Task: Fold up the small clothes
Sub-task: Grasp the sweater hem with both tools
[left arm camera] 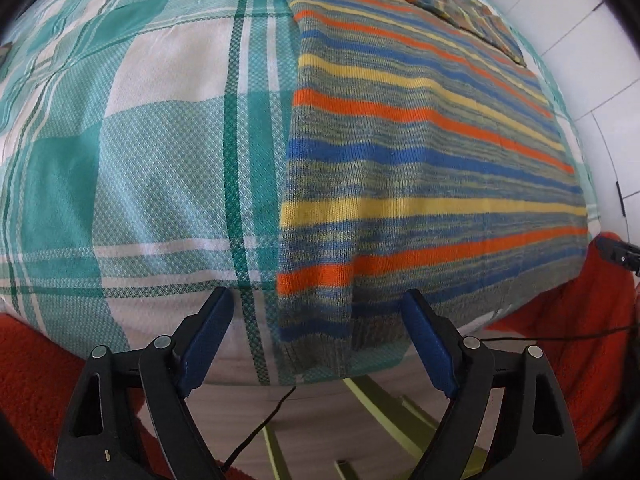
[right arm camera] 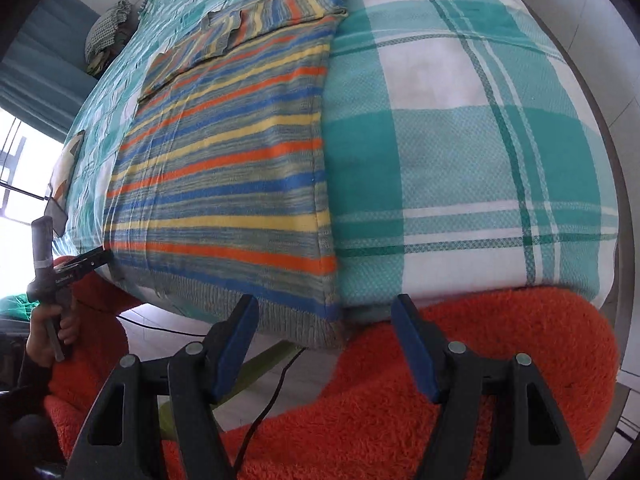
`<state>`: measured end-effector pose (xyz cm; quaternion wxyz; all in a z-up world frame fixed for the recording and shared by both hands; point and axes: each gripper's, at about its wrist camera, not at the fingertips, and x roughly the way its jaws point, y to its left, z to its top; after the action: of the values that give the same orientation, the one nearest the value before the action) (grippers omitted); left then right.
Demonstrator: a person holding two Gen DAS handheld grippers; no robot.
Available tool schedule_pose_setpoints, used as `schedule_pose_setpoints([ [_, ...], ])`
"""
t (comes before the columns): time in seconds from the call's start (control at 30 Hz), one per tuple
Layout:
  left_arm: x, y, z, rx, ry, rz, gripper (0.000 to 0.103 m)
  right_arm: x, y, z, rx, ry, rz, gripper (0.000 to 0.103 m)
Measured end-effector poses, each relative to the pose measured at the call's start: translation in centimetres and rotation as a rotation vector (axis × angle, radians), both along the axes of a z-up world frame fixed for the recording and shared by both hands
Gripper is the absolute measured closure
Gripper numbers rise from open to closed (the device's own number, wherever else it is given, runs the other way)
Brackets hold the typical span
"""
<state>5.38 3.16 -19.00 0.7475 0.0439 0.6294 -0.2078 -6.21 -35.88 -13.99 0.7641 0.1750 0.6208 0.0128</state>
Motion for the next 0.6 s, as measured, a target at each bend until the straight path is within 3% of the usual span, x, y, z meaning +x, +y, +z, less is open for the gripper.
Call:
schedule_pose_setpoints([
  [0.07, -0.5, -0.7, -0.5, 0.051, 0.01, -0.028, 0.022, 0.9, 1.2, -1.3, -0.001, 0.055, 0.065, 0.034],
  [0.1, -0.7, -0.9, -0.6, 0.079, 0.008, -0.037, 0.034, 1.4, 1.7, -2.4, 0.003, 0.111, 0.094, 0.034],
  [0.13, -0.9, -0.9, -0.6, 0.1, 0.007, -0.041, 0.056, 1.9, 2.1, -3.4, -0.006, 0.157, 0.112, 0.035],
  [0.17, -1.1, -0.8, -0.6, 0.093, 0.022, -0.038, 0.071, 2.2, 2.3, -4.1, -0.009, 0.186, 0.13, 0.041],
  [0.2, -1.1, -0.4, -0.7, 0.061, 0.057, -0.028, 0.097, 2.4, 2.6, -4.6, 0.004, 0.21, 0.157, 0.051],
  [0.23, -1.1, 0.0, -0.6, 0.032, 0.074, -0.008, 0.098, 2.6, 2.8, -4.7, 0.02, 0.219, 0.179, 0.085],
  [0.27, -1.2, 0.4, -0.3, 0.013, 0.075, 0.004, 0.098, 2.6, 2.8, -4.5, 0.028, 0.21, 0.183, 0.097],
  [0.37, -1.1, 1.3, 1.6, -0.098, 0.078, 0.039, 0.099, 2.2, 1.9, -2.6, 0.061, 0.162, 0.151, 0.097],
  [0.43, -0.7, 1.7, 3.8, -0.205, 0.056, 0.054, 0.099, 2.0, 0.9, -1.1, 0.152, 0.108, 0.095, 0.097],
  [0.6, 4.4, 2.2, 9.6, -0.433, -0.069, 0.107, 0.099, 3.3, -2.3, 3.5, 0.359, -0.139, -0.054, 0.097],
])
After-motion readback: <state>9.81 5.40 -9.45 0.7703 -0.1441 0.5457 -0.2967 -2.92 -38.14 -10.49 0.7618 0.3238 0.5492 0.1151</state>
